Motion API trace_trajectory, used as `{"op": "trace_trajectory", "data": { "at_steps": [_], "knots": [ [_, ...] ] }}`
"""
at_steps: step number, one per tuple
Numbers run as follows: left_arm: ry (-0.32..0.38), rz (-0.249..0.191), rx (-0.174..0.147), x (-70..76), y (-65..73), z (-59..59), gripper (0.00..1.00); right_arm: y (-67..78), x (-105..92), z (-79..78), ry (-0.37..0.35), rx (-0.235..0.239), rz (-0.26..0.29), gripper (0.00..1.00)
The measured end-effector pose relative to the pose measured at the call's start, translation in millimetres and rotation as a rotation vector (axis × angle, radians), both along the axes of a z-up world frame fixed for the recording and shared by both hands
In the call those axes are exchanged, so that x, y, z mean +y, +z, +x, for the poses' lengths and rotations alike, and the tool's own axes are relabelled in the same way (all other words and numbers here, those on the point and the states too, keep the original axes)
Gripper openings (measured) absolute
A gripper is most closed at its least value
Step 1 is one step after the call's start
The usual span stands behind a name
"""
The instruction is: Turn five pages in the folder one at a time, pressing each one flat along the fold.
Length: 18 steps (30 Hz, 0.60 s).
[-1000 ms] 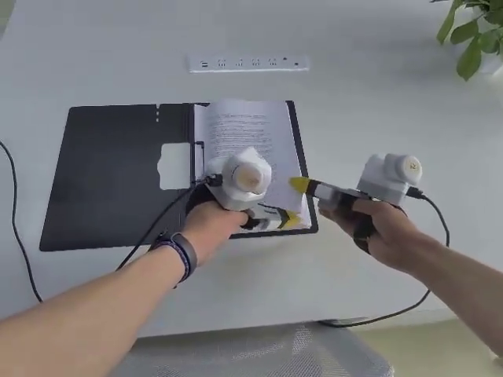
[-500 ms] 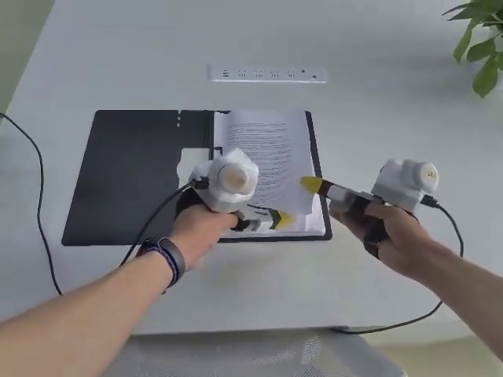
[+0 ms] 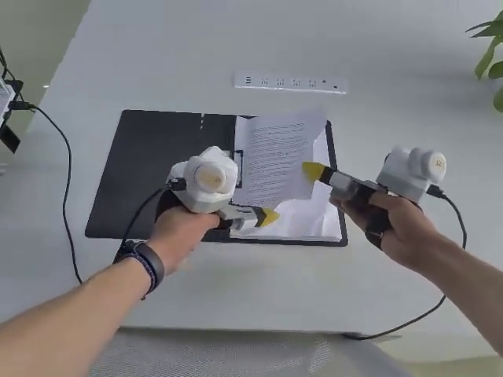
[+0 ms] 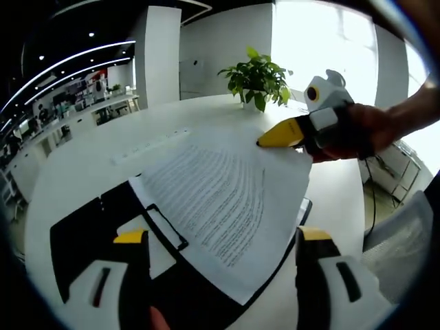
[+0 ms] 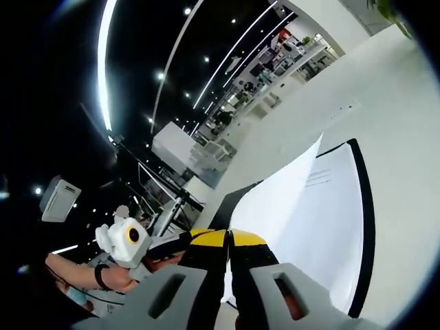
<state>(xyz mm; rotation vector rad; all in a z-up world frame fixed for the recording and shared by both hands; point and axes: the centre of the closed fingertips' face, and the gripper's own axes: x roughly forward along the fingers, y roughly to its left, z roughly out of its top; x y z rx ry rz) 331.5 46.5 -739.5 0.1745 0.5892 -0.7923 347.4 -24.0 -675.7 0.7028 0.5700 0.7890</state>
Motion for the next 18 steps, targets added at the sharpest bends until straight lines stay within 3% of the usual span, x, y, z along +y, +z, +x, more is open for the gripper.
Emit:
{"op": "trace_trajectory", "data": {
  "at_steps": [6,18],
  "knots": [
    [0.038,-0.006,-0.017,27.1,8.3,-3.4,0.87,14.8,29.5,1.7,0.065,-0.048,0.003,0.00],
    [0.124,-0.003,-0.033,83.3,16.0,-14.7,0.88,30.9,95.6,-1.8,0.195,-0.090,0.016,0.00]
  ]
}}
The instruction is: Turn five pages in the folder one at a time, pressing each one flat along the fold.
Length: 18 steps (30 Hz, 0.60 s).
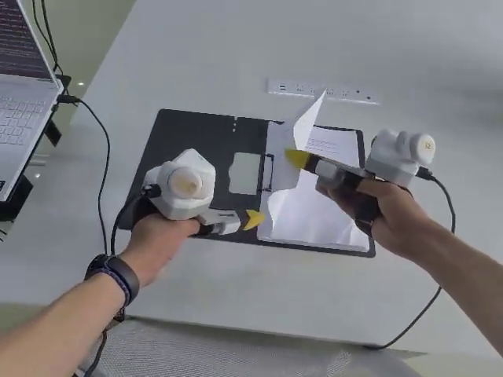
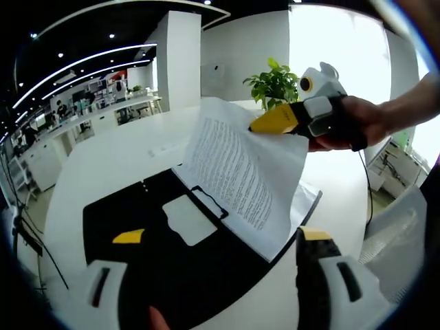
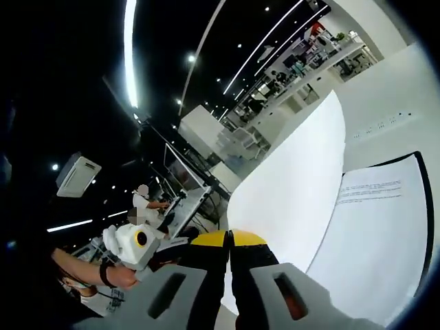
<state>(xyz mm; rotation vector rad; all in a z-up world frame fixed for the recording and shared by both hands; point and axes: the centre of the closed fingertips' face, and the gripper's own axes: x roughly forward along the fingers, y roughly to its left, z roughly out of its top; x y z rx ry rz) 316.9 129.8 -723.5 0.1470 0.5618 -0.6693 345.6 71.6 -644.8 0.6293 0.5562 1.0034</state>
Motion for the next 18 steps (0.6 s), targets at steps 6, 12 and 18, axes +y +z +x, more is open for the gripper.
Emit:
{"op": "trace_trajectory", "data": {
  "at_steps": [6,12,18],
  "knots": [
    [0.034,-0.009,-0.017,22.6,9.8,-4.7,0.89,-0.5,30.5,-2.3,0.063,-0.006,-0.006,0.00],
    [0.062,-0.008,-0.023,38.0,14.3,-14.2,0.89,-7.4,56.2,-6.6,0.119,0.000,-0.020,0.00],
    [0.089,-0.010,-0.018,52.8,13.6,-22.5,0.89,-22.6,79.3,-11.1,0.153,0.025,-0.044,0.00]
  ]
}}
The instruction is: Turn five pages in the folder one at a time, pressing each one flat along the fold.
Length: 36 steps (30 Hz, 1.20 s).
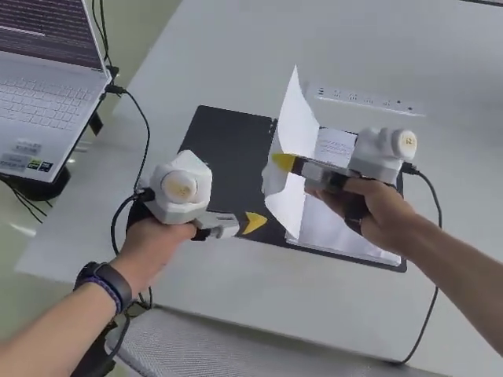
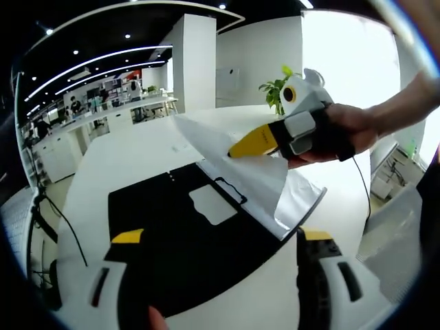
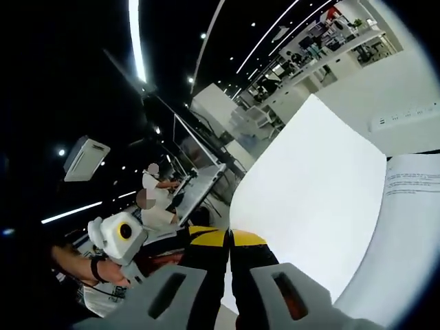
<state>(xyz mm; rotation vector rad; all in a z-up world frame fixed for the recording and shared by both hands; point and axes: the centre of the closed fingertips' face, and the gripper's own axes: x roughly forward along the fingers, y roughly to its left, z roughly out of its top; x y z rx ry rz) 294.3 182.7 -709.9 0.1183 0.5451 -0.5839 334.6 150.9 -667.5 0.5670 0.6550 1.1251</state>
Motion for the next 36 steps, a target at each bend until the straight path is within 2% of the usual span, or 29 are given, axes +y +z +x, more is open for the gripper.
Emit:
{"op": "trace_trajectory", "data": {
  "at_steps": [8,12,15,24,26,27,30,36],
  "knots": [
    [0.033,-0.005,0.008,10.5,5.2,-18.6,0.89,-23.0,25.0,-3.6,0.011,0.060,-0.025,0.00],
    [0.044,-0.011,0.011,15.3,6.1,-24.0,0.89,-38.0,34.6,-4.6,0.023,0.058,-0.070,0.00],
    [0.055,-0.018,0.013,19.0,5.7,-25.7,0.89,-47.9,42.0,-5.9,0.030,0.086,-0.080,0.00],
    [0.071,-0.024,0.023,27.0,-0.7,-23.7,0.89,-73.3,55.2,-4.2,0.029,0.133,-0.128,0.00],
    [0.074,-0.033,0.029,27.3,0.4,-24.8,0.89,-82.9,54.6,-4.0,0.024,0.141,-0.173,0.00],
    [0.075,-0.034,0.028,28.1,0.9,-25.3,0.89,-85.4,56.3,-4.4,0.032,0.124,-0.182,0.00],
    [0.073,-0.027,0.031,31.1,-1.6,-25.2,0.89,-89.3,59.1,-10.4,0.034,0.143,-0.198,0.00],
    [0.082,-0.032,0.036,34.4,-3.7,-24.8,0.89,-117.4,59.8,2.2,0.033,0.171,-0.234,0.00]
  ]
}}
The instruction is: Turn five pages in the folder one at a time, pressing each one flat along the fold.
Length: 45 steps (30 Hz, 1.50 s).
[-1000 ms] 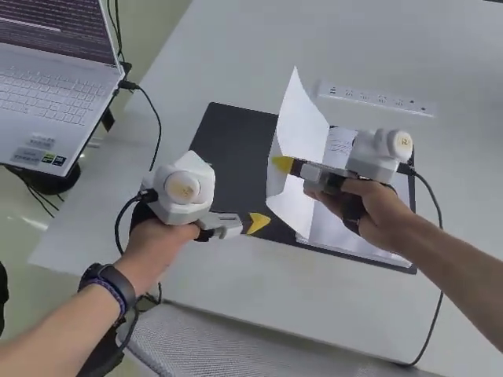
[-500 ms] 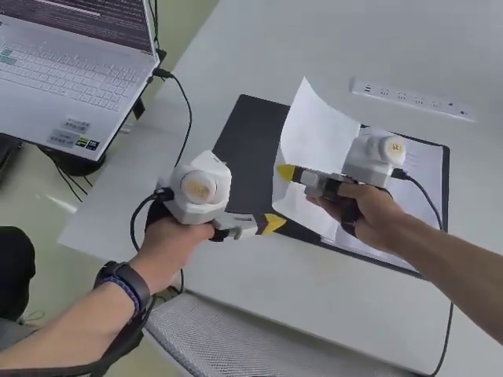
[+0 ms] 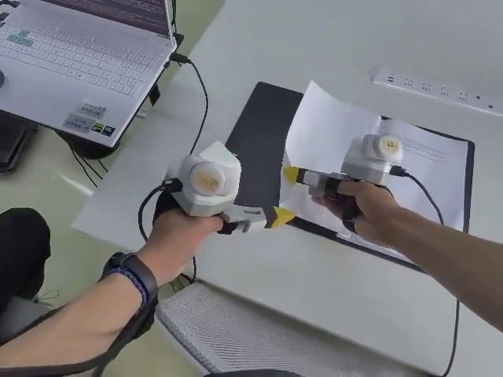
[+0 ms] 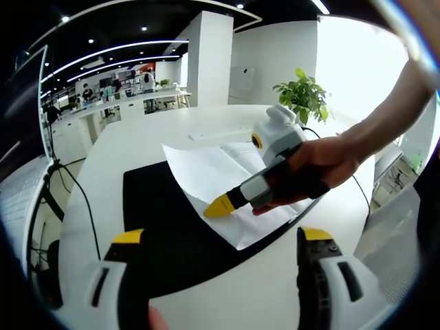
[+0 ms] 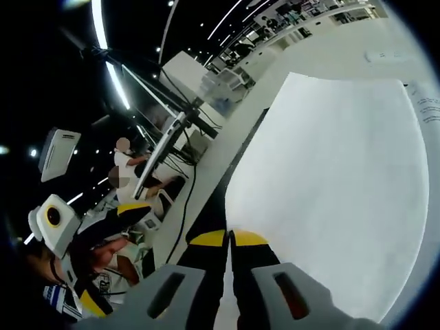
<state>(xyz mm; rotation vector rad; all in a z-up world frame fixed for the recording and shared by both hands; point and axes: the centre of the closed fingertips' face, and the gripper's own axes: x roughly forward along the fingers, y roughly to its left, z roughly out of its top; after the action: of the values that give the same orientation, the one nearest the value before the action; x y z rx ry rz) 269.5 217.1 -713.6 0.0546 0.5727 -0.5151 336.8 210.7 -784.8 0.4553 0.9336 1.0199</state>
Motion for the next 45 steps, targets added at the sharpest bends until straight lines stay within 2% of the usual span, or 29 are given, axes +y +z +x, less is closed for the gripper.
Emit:
{"op": "trace_trajectory", "data": {
  "at_steps": [2,5,12,15,23,29,37,43,45],
  "knots": [
    [0.002,-0.001,0.003,0.5,-1.0,-0.3,0.89,-9.8,1.3,6.1,0.002,0.004,-0.009,0.02],
    [0.006,-0.003,0.006,0.9,-1.7,-0.5,0.89,-13.7,4.5,9.6,0.008,-0.019,-0.011,0.06],
    [0.009,-0.003,0.008,2.1,-3.7,1.4,0.89,-26.0,13.9,12.1,0.014,0.005,-0.032,0.13],
    [0.013,-0.003,0.007,4.4,-3.9,2.8,0.89,-27.5,15.1,7.8,0.013,0.011,-0.034,0.15],
    [0.019,0.001,0.016,8.1,-10.2,2.9,0.89,-30.3,15.8,10.1,0.006,0.012,-0.025,0.16],
    [0.017,0.002,0.019,7.1,-12.0,4.7,0.89,-25.9,17.0,4.9,0.011,0.011,-0.023,0.18],
    [0.016,0.005,0.021,6.2,-10.6,7.6,0.86,-18.8,19.3,0.3,0.015,0.025,-0.004,0.26],
    [0.009,0.010,0.021,6.5,-11.5,10.0,0.84,0.2,16.1,4.8,0.005,0.019,0.058,0.28],
    [0.005,0.012,0.021,5.9,-11.5,11.0,0.84,5.5,12.5,8.3,0.001,0.007,0.063,0.29]
  ]
}}
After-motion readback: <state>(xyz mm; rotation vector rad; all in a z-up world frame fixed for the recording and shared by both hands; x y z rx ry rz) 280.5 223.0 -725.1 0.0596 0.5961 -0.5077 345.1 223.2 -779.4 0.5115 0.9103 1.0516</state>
